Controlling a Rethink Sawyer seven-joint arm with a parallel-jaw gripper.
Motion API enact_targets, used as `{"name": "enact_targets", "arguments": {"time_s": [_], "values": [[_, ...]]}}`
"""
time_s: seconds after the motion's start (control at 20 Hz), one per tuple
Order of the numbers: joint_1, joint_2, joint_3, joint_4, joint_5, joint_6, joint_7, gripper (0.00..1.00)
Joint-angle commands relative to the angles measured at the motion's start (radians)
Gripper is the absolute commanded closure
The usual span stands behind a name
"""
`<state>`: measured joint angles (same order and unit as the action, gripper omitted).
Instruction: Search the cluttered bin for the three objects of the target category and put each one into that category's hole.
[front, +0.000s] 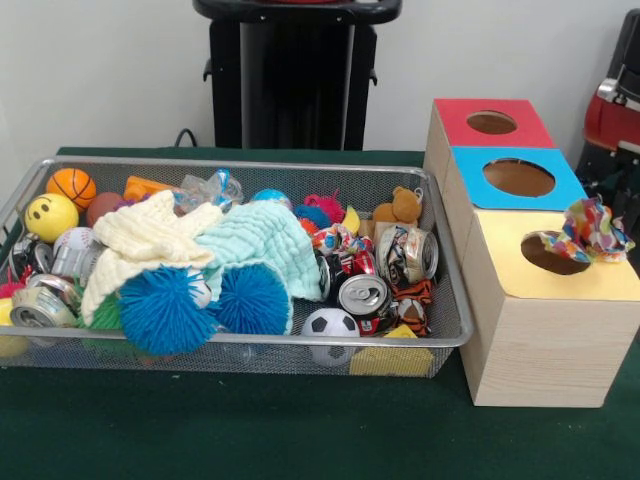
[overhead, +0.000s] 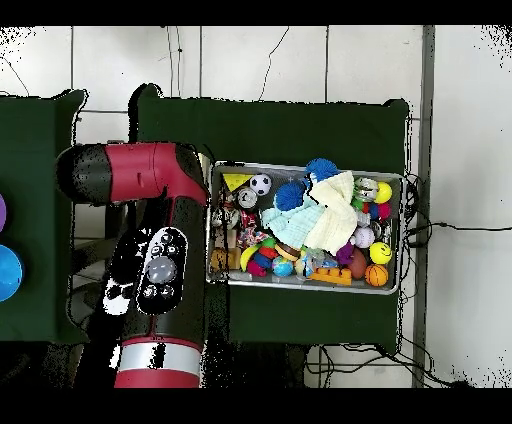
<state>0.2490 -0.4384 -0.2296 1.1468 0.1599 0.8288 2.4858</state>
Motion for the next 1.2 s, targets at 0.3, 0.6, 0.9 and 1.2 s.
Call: {"name": "enact_targets", "arguments": {"time_s": [0.3,0.6,0.9,1.2], "values": [[-0.039,-0.001,0.038,0.124,0.021,0.008,0.14,1.0],[-0.016,0.017,-0.021,0.079,-0.023,0.001,0.158,1.0],[-0.036,0.066,-0.04,0.037,-0.045,-0.062,0.13,1.0],[-0.08,0.086,-0.018,0.037,-0.059,-0.136,0.058,1.0]]}}
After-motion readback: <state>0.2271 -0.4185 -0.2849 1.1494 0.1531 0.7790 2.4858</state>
